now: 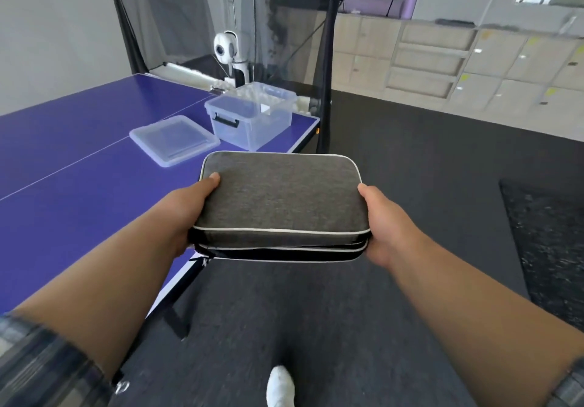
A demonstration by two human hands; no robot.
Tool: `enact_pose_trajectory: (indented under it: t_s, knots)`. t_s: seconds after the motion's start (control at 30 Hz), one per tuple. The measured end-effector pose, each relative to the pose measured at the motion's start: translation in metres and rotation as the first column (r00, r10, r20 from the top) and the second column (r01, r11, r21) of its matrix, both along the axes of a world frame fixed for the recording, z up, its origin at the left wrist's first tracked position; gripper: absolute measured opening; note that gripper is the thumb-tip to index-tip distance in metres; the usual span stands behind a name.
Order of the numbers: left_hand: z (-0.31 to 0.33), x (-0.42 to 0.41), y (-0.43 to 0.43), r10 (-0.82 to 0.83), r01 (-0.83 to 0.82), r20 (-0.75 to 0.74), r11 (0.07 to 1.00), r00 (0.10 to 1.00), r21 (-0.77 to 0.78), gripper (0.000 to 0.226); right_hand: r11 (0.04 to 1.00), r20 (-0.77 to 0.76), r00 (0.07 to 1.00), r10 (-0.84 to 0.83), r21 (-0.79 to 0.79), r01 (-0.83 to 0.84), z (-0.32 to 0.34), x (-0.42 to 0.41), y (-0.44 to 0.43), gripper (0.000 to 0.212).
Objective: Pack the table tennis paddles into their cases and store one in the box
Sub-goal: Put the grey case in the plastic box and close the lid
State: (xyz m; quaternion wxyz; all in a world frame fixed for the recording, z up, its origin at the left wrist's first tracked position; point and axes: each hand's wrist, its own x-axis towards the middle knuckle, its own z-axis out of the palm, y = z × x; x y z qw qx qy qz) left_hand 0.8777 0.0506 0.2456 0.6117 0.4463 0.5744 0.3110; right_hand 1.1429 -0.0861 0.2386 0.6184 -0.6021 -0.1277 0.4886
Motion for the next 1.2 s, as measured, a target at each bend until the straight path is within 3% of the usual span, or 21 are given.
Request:
enact_pose_trajectory:
  t_s: [0.37, 0.6, 0.8, 0.93, 1.2]
  knots:
    - [0.009, 0.166, 0.239, -0.029, 0.029, 0.027, 1.0, 0.999, 0.001, 0.037, 0.998, 0.0, 1.0, 0.021, 0.052, -0.021, 0.015, 0.159, 0.228, 0.026]
    - [-0.029, 0.248, 0.358, 0.072, -0.072, -0.004, 0.996, 0.997, -0.043, 0.027, 0.998, -0.105, 0.993, 0.057, 0.028, -0.054, -0.038, 0.253, 0.366, 0.026]
    - [-0.041, 0.307, 0.472, 0.3, -0.301, -0.071, 0.954, 0.951, -0.004, 0.038, 0.973, -0.115, 0.966, 0.23, 0.03, -0.229, -0.053, 0.328, 0.529, 0.031]
    - [-0.035, 0.323, 0.531, 0.453, -0.453, -0.037, 0.892, 0.891, 0.011, 0.034, 0.925, -0.094, 0.92, 0.38, 0.032, -0.379, -0.032, 0.356, 0.641, 0.025]
    - [-0.058, 0.288, 0.637, 0.643, -0.644, -0.036, 0.764, 0.765, -0.031, 0.037, 0.772, 0.026, 0.773, 0.634, -0.069, -0.632, -0.04, 0.324, 0.845, 0.025]
